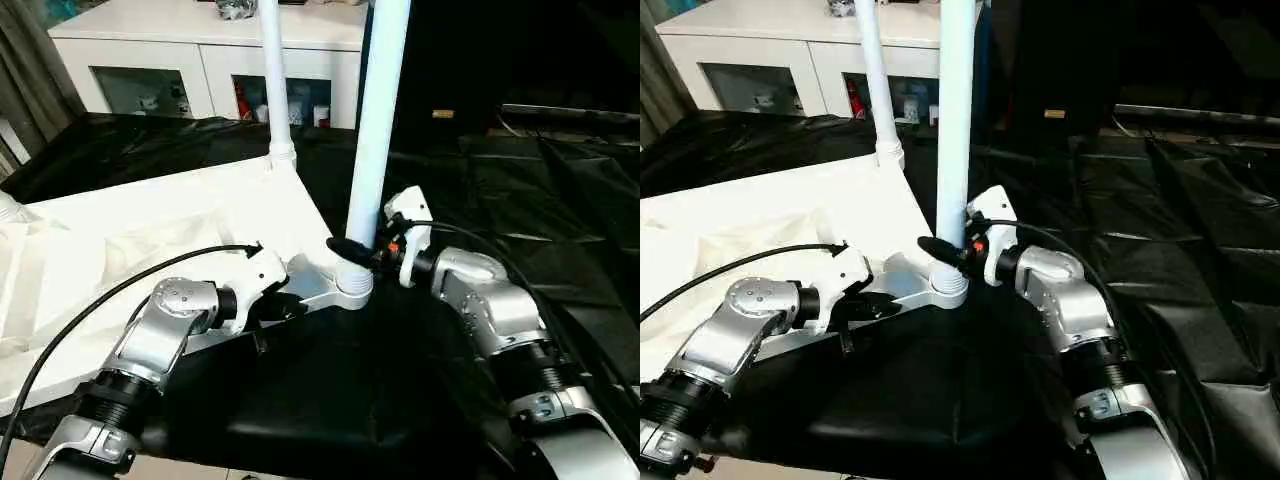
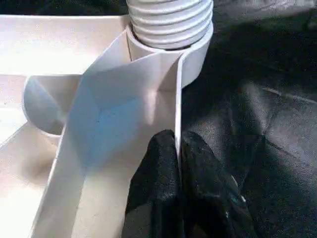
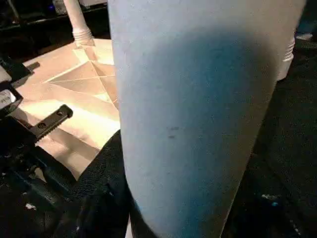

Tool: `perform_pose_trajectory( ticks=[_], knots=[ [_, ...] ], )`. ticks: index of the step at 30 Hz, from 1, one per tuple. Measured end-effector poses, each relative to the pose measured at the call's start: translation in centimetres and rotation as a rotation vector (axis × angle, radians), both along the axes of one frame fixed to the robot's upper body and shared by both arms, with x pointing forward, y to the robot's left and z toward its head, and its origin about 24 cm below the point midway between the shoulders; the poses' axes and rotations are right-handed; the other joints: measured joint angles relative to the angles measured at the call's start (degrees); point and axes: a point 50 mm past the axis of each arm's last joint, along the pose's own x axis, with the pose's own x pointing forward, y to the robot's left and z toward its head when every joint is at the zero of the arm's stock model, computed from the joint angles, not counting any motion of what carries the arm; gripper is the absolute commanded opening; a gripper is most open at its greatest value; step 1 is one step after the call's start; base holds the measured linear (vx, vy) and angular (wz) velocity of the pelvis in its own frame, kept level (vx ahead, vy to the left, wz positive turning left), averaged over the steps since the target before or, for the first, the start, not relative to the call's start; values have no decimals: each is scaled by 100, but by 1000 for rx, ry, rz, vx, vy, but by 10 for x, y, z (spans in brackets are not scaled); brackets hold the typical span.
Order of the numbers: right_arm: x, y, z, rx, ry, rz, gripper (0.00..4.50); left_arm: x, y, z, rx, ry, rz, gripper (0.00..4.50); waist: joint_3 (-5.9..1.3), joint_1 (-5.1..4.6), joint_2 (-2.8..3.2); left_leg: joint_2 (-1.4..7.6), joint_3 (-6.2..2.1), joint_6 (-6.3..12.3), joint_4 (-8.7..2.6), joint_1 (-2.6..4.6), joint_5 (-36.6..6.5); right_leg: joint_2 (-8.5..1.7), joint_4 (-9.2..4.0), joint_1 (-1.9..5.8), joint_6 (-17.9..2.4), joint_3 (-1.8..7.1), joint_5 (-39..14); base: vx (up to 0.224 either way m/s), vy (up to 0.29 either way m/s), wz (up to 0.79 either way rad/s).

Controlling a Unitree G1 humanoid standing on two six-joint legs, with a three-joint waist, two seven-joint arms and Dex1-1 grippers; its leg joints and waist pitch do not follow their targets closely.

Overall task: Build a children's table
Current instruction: Rotate table base

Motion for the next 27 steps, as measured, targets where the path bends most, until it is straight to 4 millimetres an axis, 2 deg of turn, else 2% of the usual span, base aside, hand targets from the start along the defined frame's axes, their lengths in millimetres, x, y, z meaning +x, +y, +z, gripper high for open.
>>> perform_pose_trajectory(
  ticks=[13,20,27],
  knots=[
    [6,5,0,-3,28,24,189,-1,3,0,-1,4,3,0,0,-41,-1,1,1,1,1,3,0,0,3,0,0,0,0,0,0,0],
    [4,-13,-11,177,95,-66,189,1,1,0,-7,0,-4,0,-1,5,2,1,1,1,1,2,1,0,3,0,0,-1,0,0,0,0],
    [-5,-20,-25,291,76,-144,189,2,-1,-1,-10,1,-5,0,-6,29,15,0,2,1,2,2,1,-3,5,2,0,-1,0,0,0,0]
  ],
)
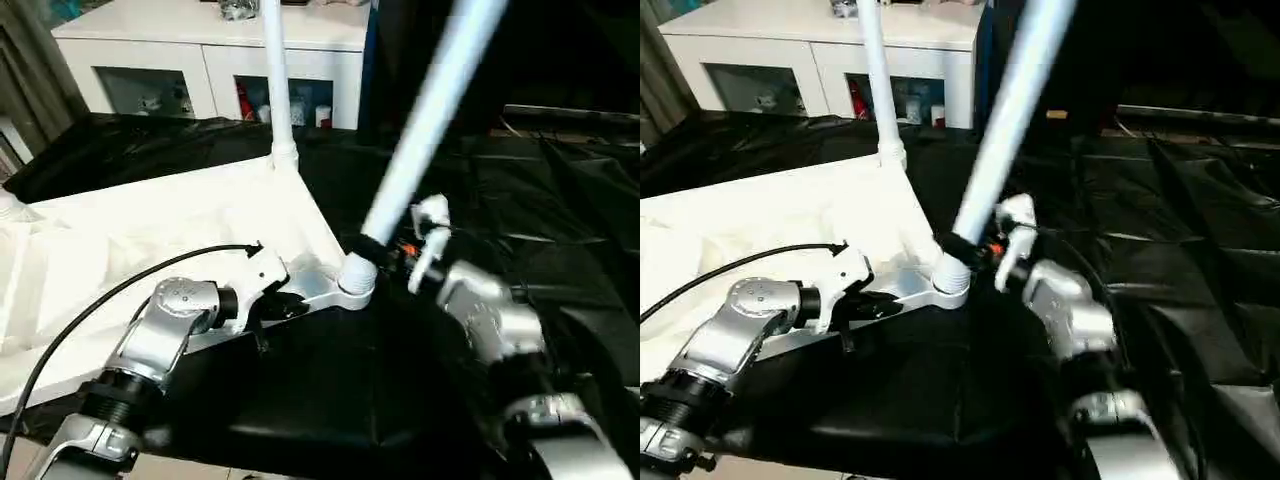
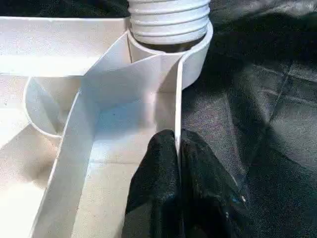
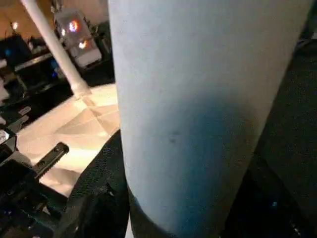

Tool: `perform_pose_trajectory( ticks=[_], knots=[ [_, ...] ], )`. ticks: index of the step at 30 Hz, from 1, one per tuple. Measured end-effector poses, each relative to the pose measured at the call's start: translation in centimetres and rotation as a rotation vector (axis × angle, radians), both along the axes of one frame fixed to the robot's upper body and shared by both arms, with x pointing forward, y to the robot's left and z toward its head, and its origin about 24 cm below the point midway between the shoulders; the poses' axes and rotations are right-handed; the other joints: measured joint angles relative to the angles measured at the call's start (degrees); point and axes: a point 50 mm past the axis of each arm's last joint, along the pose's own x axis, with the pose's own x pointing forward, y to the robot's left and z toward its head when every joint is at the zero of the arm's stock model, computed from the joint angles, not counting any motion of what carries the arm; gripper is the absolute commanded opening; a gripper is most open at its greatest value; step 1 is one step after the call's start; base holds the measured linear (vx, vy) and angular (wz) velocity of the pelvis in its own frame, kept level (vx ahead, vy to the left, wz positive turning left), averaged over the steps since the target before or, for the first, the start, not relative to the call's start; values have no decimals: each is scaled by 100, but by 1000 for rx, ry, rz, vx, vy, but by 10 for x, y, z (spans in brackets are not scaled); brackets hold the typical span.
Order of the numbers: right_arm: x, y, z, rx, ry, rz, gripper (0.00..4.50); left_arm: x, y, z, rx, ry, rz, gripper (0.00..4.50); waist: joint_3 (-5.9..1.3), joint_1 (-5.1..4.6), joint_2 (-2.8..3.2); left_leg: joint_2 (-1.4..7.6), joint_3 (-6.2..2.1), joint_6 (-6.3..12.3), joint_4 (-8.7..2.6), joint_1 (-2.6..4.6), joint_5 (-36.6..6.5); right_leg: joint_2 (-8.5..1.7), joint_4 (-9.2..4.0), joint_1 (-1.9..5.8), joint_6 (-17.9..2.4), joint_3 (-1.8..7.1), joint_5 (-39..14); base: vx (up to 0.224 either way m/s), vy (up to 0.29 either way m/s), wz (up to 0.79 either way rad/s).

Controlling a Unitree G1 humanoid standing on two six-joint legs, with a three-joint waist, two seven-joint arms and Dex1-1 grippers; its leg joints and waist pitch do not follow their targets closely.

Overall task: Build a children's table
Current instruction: Rotate table base

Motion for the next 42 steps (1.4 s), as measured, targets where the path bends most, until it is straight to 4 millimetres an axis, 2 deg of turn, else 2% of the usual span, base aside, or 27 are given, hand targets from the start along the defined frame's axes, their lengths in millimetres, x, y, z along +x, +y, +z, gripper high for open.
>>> perform_pose_trajectory(
  ticks=[6,11,15,21,27,32,42],
  knots=[
    [-11,-1,-8,9,-83,-70,189,2,-1,-1,1,0,-2,0,-3,4,7,0,4,-12,0,3,-6,-5,2,3,0,-2,0,0,0,0],
    [-19,6,-1,-168,-235,-15,189,3,-1,-1,1,-4,-4,0,2,8,31,-2,7,-13,0,3,-6,-7,0,5,1,-1,0,0,0,0],
    [-20,9,4,-253,-277,44,189,3,-1,-1,1,-7,-8,0,2,10,32,-1,7,-11,0,3,-5,-7,1,5,1,-3,0,0,0,0],
    [-17,9,8,-279,-260,102,189,3,0,-1,4,-8,-17,0,3,5,30,0,7,-11,0,4,-5,-6,1,5,1,-3,0,0,0,0],
    [-4,14,16,-325,-210,241,189,2,3,0,9,-2,-44,0,6,3,23,3,7,-2,0,3,1,-4,2,4,0,-6,0,0,0,0],
    [-1,12,17,-334,-188,309,189,1,5,0,18,3,-71,0,-1,11,-8,6,7,-1,0,2,1,-3,1,4,-1,-9,-1,0,0,0],
    [-8,-1,13,-314,-161,417,189,-3,3,-1,24,16,-143,0,-21,157,-45,8,9,-2,3,11,0,-4,2,14,-1,-9,-1,0,0,0]
  ],
)
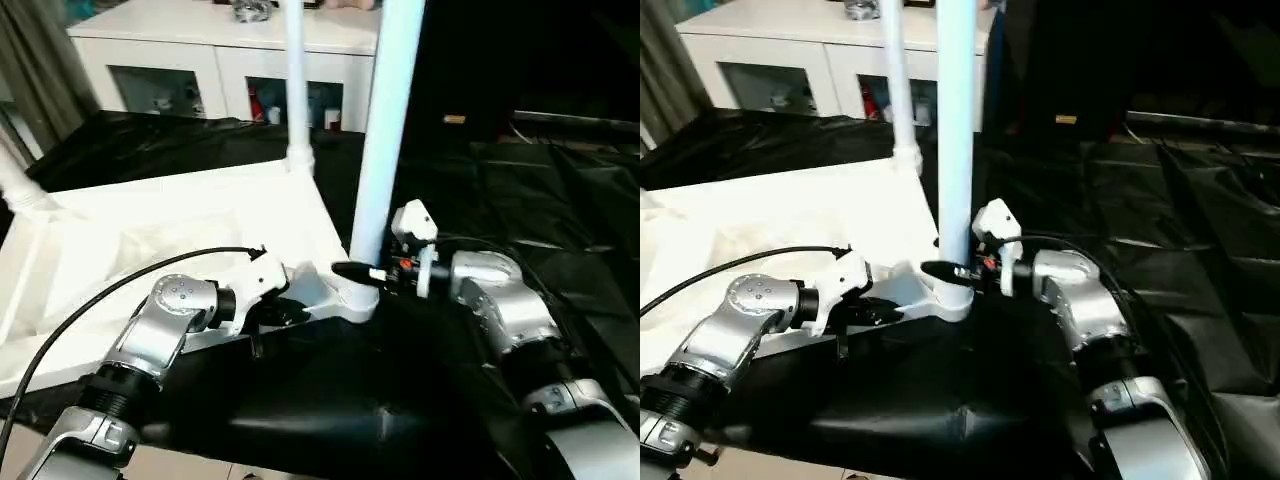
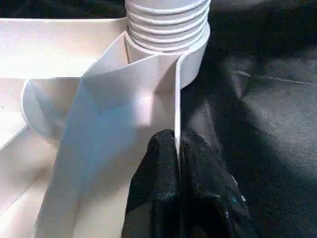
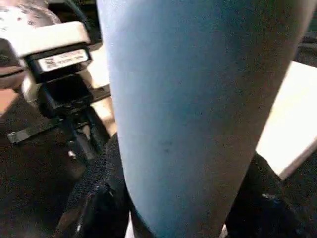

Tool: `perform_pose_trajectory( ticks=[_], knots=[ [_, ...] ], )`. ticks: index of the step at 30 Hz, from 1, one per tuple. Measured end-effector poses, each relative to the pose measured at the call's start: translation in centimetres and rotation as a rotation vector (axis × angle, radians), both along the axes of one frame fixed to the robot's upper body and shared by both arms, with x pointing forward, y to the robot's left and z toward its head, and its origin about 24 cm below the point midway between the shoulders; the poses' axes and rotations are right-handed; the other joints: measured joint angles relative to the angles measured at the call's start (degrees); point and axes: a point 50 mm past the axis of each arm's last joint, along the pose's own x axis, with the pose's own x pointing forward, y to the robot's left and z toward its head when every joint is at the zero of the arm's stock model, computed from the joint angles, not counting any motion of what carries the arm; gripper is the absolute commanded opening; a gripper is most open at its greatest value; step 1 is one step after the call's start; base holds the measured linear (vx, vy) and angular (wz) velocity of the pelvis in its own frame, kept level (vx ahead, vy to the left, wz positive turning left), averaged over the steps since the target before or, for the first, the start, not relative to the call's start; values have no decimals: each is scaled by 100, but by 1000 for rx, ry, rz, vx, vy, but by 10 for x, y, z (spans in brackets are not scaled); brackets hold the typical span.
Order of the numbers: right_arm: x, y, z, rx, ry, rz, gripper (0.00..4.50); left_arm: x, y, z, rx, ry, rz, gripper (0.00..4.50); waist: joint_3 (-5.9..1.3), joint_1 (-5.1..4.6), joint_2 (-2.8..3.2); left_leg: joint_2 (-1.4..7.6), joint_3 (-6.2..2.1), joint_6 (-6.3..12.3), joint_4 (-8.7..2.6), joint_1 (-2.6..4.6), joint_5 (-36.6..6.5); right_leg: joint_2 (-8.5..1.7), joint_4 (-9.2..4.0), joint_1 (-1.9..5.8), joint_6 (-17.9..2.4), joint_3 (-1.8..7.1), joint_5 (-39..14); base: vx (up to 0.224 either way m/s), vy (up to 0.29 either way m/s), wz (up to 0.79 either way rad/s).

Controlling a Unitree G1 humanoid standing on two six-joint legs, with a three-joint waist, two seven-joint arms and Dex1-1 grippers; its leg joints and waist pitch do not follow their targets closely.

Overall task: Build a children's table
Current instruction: Rotate table base

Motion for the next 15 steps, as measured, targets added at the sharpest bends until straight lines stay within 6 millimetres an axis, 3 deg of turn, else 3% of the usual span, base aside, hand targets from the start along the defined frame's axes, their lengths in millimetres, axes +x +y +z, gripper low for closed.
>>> perform_pose_trajectory(
  ticks=[15],
  knots=[
    [-16,-6,-9,9,-2,121,189,-7,-1,-3,-2,37,-83,0,-19,25,-23,1,5,-27,-2,32,-16,-7,-13,46,0,-7,0,0,0,0]
  ],
)
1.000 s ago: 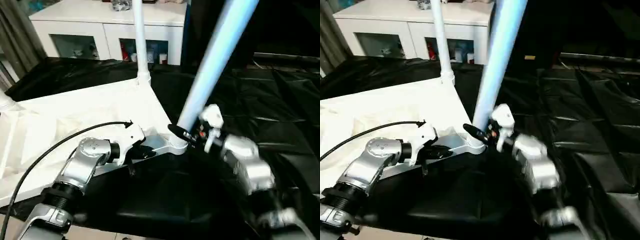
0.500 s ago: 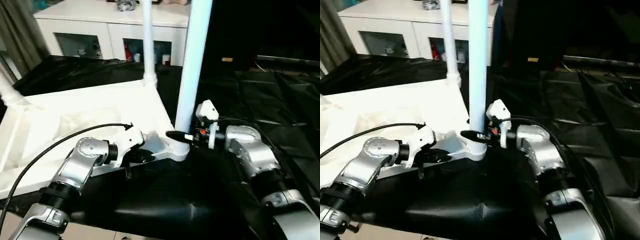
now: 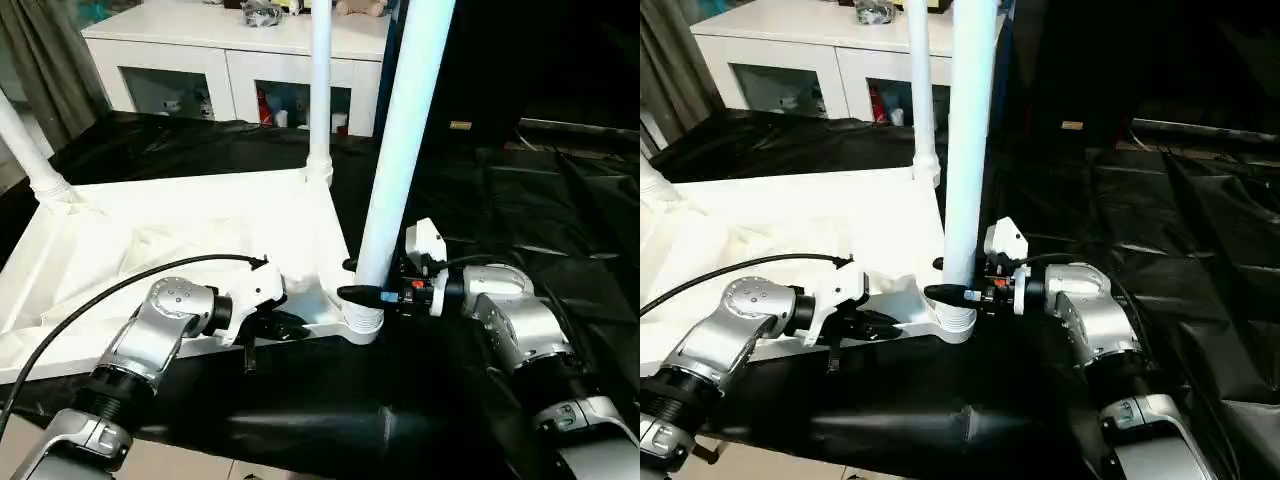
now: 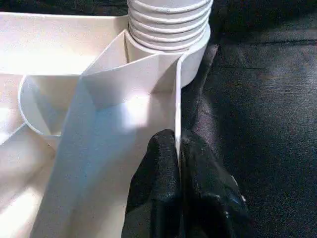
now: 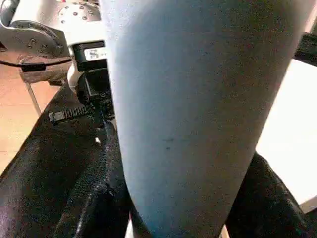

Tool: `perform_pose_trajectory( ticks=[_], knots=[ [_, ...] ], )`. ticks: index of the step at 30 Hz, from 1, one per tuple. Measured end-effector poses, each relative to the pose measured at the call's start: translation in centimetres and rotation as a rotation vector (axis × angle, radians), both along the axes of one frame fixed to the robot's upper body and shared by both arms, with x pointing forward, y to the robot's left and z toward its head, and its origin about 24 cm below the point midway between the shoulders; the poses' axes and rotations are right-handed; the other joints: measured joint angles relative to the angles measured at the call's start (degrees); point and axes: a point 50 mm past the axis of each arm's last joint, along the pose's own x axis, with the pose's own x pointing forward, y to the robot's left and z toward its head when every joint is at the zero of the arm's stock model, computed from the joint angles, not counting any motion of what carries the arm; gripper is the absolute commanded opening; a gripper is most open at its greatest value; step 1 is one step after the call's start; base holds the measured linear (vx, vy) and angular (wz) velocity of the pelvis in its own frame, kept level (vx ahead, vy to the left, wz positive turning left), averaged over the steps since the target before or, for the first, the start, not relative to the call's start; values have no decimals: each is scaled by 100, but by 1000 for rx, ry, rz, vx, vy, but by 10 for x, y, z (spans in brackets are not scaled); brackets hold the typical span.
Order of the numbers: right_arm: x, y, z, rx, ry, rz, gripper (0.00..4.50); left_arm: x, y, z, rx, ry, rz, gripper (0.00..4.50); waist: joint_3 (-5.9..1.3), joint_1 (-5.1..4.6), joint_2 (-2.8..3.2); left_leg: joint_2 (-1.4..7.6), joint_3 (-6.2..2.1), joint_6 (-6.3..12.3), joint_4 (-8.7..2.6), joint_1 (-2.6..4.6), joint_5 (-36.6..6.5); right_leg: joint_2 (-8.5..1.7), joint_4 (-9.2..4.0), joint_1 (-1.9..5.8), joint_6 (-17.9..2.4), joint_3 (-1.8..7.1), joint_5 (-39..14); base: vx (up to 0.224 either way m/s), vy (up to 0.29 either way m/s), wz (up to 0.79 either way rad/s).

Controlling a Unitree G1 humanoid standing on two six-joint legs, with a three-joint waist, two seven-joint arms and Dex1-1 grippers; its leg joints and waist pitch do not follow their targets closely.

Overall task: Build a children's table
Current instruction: Rotate table base

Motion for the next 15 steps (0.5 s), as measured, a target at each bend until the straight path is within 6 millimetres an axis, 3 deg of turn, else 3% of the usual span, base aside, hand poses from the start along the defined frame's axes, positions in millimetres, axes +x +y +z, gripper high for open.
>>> perform_pose_trajectory(
  ticks=[10,15],
  knots=[
    [8,7,-5,25,-5,-100,189,2,2,-3,9,-12,40,0,-8,-50,-30,-1,16,-3,-44,74,-1,-2,-33,57,-4,7,2,0,0,0],
    [24,15,-7,35,-19,-323,189,14,-3,-4,11,-38,157,0,-4,-196,-45,-2,16,-24,-50,79,12,-3,-40,48,-11,8,7,0,0,0]
  ],
)
